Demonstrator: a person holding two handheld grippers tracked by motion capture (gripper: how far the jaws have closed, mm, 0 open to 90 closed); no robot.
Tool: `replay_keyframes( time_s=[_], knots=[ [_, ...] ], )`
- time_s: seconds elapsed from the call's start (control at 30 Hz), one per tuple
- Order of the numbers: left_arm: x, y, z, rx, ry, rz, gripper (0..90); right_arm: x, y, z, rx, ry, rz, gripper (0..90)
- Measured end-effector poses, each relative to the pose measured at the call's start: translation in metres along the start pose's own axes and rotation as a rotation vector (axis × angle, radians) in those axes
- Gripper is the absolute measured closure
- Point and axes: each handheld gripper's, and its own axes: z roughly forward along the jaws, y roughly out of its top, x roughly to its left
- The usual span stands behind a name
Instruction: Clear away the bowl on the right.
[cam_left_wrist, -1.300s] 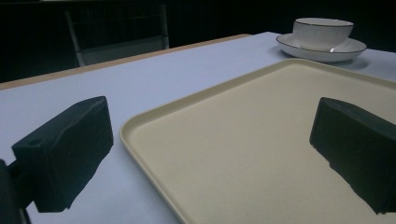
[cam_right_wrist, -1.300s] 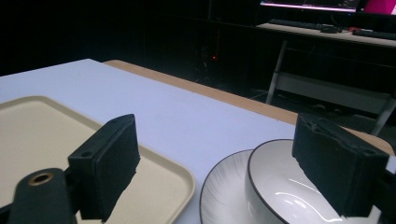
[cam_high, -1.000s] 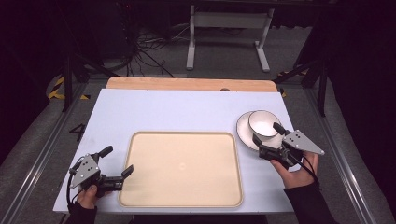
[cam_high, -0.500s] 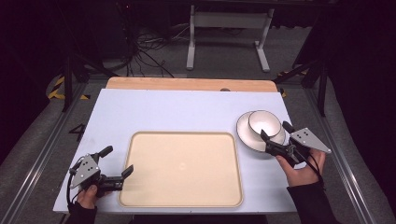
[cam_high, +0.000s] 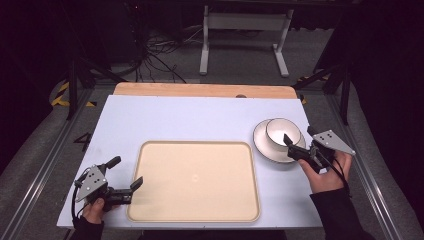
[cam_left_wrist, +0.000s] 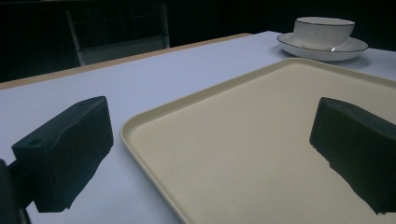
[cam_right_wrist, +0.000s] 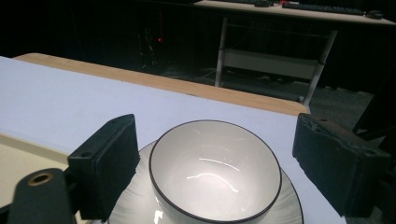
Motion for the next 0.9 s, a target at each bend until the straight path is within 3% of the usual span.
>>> replay_keyframes(
  time_s=[0.37, 0.63, 0.73, 0.9],
  knots=[
    [0.0, 0.0, 0.0, 0.002, -0.002, 0.0, 0.1, -0.015, 0.005, 0.015, 0.05, -0.021, 0.013, 14.3],
    [0.0, 0.0, 0.0, 0.002, -0.002, 0.0, 0.1, -0.026, 0.003, 0.027, 0.107, -0.032, 0.042, 14.4],
    [0.0, 0.0, 0.0, 0.002, -0.003, 0.0, 0.1, -0.03, 0.003, 0.032, 0.131, -0.022, 0.076, 14.5],
    [0.0, 0.0, 0.0, 0.003, -0.002, 0.0, 0.1, -0.037, 0.006, 0.039, 0.166, -0.036, 0.084, 15.8]
  ],
)
